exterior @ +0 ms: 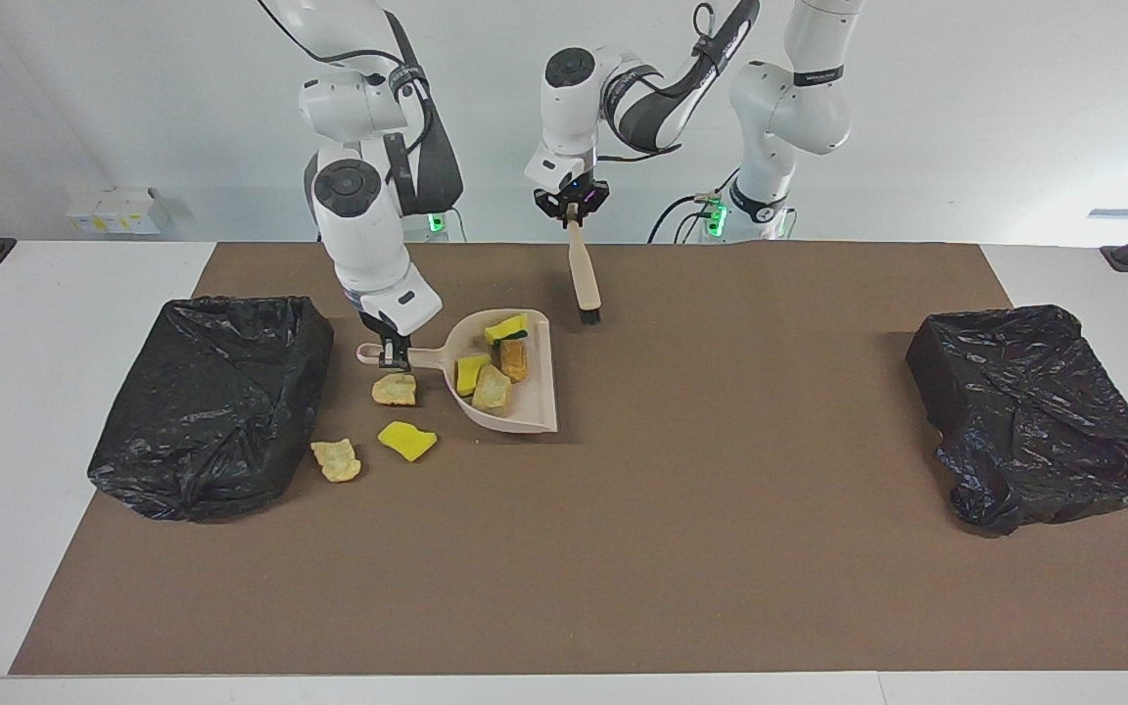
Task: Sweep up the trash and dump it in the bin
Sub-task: 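Carry the loaded dustpan over the black bag with the right gripper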
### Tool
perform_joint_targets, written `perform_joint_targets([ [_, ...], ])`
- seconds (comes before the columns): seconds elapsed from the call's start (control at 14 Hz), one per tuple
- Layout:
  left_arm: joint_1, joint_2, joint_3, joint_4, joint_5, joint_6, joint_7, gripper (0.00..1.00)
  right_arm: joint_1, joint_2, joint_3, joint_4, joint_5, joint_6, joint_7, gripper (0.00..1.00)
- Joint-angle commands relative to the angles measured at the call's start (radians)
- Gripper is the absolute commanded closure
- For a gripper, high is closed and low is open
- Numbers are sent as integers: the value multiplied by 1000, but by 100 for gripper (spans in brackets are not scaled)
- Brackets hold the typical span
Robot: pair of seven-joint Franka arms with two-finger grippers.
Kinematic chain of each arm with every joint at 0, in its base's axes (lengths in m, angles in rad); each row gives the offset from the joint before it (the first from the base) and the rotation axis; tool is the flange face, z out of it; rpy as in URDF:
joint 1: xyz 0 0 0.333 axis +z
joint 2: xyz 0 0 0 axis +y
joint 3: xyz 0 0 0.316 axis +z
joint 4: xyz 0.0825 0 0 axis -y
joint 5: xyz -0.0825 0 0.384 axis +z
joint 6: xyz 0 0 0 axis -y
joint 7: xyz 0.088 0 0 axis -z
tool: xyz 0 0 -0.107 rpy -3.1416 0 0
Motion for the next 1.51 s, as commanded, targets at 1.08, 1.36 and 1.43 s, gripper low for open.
perform_joint_targets([
  [1.08, 52, -28, 24, -10, 9, 36, 94, 5, -392, 19, -19, 165, 8, -103, -404, 100],
  [1.36, 242, -48, 26, 141, 9, -57, 190, 0, -502, 21, -33, 168, -1, -81, -571, 100],
  [1.43, 301, -48, 26, 190, 9, -105, 215, 0, -530, 19, -36, 168, -36, -69, -602, 100],
])
